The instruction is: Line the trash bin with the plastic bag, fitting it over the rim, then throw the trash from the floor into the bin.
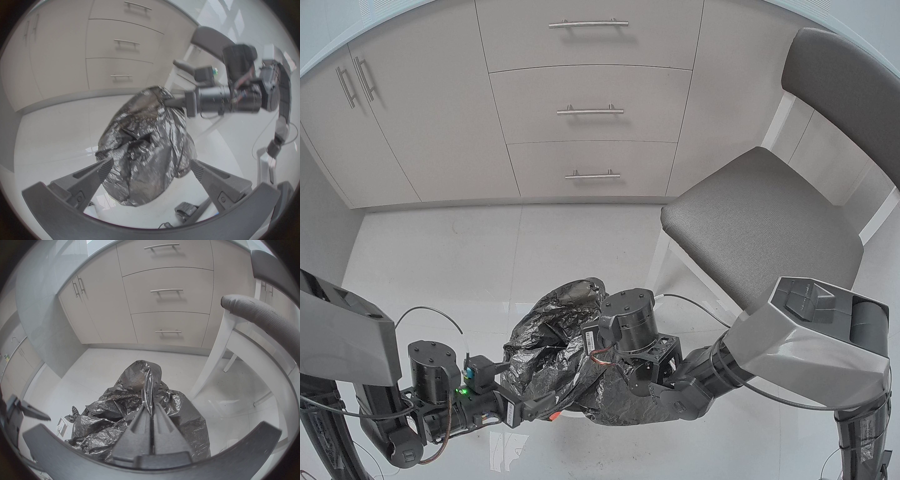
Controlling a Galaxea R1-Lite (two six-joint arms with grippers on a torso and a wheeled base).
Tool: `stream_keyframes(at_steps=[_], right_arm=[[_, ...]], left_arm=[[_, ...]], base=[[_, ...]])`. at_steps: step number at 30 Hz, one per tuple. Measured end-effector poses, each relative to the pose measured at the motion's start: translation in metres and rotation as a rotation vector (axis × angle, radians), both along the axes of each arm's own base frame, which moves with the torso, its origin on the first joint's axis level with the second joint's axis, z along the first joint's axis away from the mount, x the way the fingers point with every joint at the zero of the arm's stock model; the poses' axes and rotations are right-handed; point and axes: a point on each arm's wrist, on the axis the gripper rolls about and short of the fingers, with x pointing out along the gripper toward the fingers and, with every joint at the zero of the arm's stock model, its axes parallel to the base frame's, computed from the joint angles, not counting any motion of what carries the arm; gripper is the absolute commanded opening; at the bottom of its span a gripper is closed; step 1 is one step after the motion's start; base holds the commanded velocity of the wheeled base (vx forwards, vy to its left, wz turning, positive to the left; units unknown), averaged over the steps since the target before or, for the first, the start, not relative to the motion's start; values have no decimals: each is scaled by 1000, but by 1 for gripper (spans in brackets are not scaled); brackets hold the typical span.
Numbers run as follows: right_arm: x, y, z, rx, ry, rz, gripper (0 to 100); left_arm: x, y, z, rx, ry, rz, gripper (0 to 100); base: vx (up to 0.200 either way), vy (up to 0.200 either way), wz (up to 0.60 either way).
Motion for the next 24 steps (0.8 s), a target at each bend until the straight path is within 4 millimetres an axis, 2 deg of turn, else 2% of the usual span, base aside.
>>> stream_keyframes(at_steps=[7, 24], right_arm=[[-1, 2, 3, 7, -6, 4, 0], [-3, 3, 6, 18, -27, 10, 0]], left_arm=[[-6, -22, -12, 29, 8, -95, 100], [-4, -56, -7, 31, -86, -109, 100]], base=[[0, 0, 0], [0, 0, 0]])
